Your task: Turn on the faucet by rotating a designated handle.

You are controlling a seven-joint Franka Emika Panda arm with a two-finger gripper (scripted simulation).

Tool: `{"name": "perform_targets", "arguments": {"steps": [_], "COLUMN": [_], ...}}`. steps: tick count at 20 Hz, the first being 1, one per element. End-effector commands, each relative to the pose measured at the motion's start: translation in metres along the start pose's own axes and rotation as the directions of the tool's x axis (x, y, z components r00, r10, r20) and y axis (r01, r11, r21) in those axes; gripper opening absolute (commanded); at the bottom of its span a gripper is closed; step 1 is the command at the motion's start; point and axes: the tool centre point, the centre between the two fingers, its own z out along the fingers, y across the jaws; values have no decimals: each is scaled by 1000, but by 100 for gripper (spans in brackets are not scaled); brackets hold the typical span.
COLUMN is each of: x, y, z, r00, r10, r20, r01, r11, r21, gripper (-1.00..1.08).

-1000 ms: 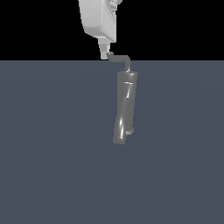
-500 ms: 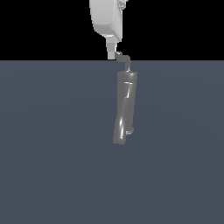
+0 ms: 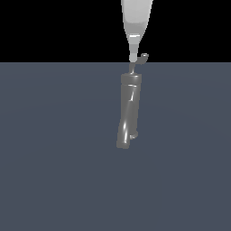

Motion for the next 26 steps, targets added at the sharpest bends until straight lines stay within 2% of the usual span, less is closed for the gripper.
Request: {"name": "perform_targets", "arguments": {"steps": [1, 26], "x": [4, 88], "y": [-2, -51], "z": [0, 0], "r00": [1000, 999], "r10": [2, 39], "r20": [0, -1], "r01": [-2, -39], "r11": [1000, 999], "r21": [0, -1], "gripper": [-100, -100]}}
